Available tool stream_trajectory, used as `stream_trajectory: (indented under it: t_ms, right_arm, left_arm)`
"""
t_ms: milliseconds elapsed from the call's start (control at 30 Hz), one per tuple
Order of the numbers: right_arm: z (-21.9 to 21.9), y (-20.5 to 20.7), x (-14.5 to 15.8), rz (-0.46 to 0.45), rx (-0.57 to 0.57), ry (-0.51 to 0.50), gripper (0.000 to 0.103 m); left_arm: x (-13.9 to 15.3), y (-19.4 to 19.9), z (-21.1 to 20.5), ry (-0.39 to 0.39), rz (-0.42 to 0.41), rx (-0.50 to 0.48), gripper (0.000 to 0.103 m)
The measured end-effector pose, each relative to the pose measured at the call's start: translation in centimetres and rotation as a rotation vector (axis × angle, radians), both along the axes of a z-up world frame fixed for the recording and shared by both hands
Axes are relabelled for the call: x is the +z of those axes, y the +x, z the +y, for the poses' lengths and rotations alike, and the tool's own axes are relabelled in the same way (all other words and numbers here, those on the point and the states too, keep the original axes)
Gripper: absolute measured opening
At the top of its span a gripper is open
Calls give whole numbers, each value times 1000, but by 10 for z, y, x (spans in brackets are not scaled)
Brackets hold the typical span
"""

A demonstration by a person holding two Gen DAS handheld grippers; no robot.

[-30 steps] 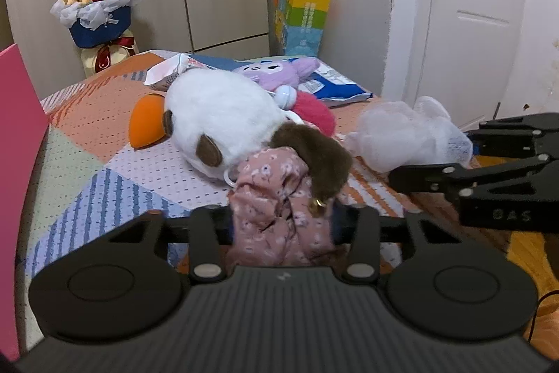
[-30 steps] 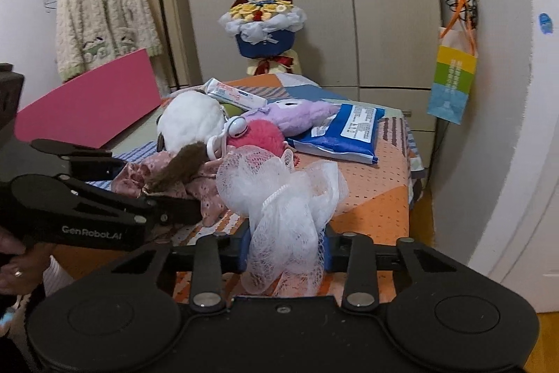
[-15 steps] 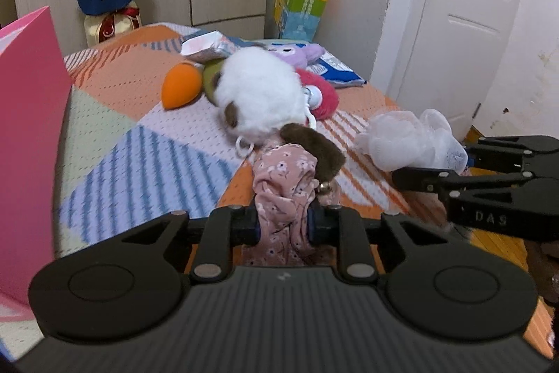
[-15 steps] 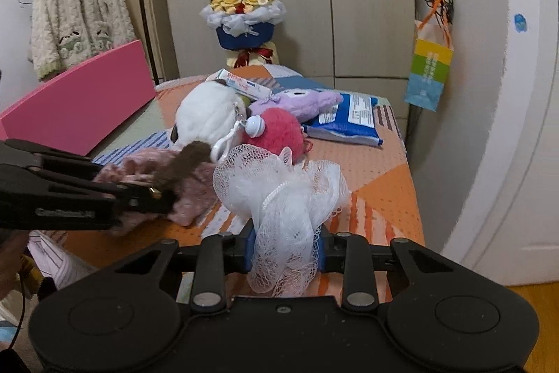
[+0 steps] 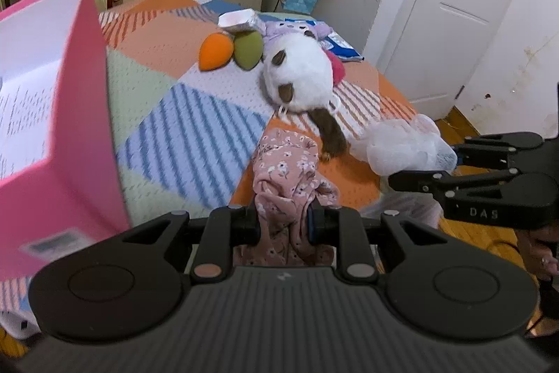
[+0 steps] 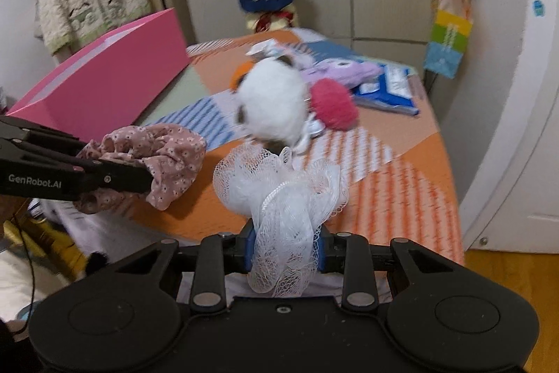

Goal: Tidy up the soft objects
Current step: 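Carry the scrunchie and mesh puff over the pink shoebox with both tools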

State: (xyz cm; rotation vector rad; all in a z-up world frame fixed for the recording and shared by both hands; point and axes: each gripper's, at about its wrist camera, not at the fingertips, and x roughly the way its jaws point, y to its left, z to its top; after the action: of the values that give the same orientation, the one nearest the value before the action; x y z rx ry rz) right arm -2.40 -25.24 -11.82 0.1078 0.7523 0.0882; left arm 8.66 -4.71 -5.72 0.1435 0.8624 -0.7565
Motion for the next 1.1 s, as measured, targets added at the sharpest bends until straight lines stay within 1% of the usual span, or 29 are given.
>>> stream_trajectory:
  t_ms: [100,267,500,600,700,800,933,1100]
  right_arm:
    - [13,-1,9,19,46,22,36]
    - [45,3,28,37,163,34,36]
    - [96,11,50,57,329,48,36]
    - [113,16,63,54,376,46,36]
    - [128,19,81,34,421,45,36]
    - [140,25,97,2,458,39,37]
    - [161,35,114,-64,499,23,37]
    - [185,62,127,-149,521,-18,37]
  left_arm:
    - [7,-3,17,0,14,8,21]
    - [19,-8,45,5,46,22,21]
    - [33,-18,88,31,52,50,21]
    - [43,-21,107,28,48,64,21]
    - [57,-24,127,4,47,78,21]
    - [73,-23,144,-1,-6,111,21]
    - [91,-12,162,-14,-78,162,21]
    - [109,19,171,-47,-147,206,21]
